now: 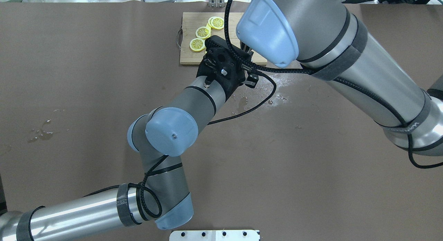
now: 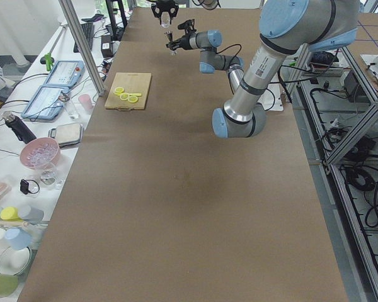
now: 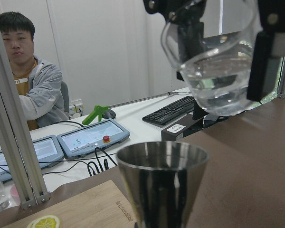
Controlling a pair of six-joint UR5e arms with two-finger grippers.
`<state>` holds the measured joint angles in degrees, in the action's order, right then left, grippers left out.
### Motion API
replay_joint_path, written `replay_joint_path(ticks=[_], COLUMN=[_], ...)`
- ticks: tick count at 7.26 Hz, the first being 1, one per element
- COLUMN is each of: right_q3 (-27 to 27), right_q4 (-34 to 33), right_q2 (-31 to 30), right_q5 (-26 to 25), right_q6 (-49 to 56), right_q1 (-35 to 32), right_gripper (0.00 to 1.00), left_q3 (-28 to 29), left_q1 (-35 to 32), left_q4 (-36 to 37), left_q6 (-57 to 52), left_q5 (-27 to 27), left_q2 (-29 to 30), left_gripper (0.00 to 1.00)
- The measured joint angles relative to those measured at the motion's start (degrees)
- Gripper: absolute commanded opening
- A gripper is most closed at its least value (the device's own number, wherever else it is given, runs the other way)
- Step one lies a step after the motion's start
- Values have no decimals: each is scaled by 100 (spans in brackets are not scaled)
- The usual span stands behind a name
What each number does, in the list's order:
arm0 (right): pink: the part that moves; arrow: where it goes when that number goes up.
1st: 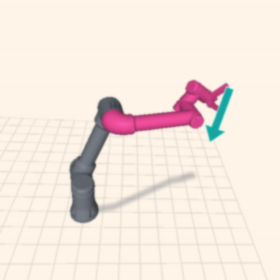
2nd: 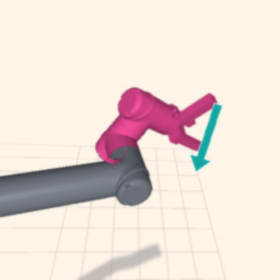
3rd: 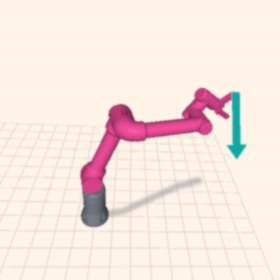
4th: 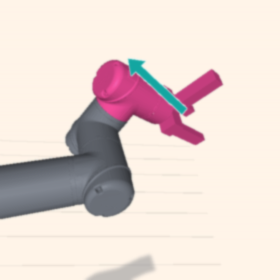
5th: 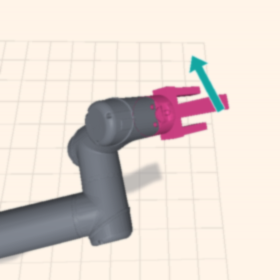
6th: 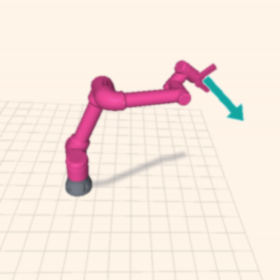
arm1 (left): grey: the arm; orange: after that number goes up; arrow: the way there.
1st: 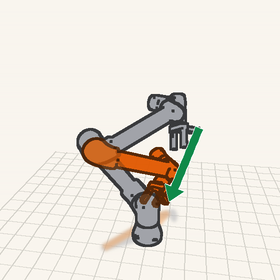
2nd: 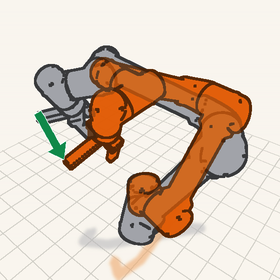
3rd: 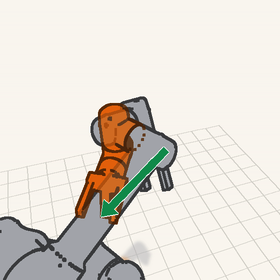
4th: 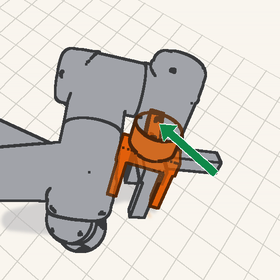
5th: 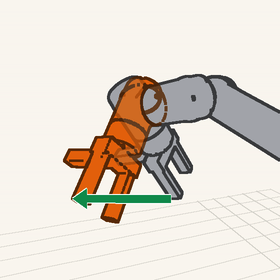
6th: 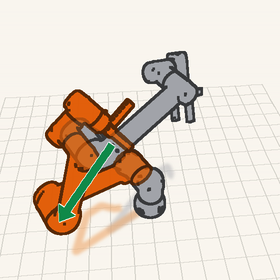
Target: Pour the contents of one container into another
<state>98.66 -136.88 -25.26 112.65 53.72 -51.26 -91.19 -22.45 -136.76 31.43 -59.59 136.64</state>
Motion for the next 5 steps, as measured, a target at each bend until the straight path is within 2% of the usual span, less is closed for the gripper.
replay_joint_path(ticks=[5], right_q3=[-156], right_q4=[-521], right_q2=[193], right_q5=[-662], right_q6=[693], right_q1=[163], right_gripper=[0], left_q3=[255], left_q1=[-2], left_q4=[-6], left_q6=[1], left_q5=[0], left_q2=[205], left_gripper=[0])
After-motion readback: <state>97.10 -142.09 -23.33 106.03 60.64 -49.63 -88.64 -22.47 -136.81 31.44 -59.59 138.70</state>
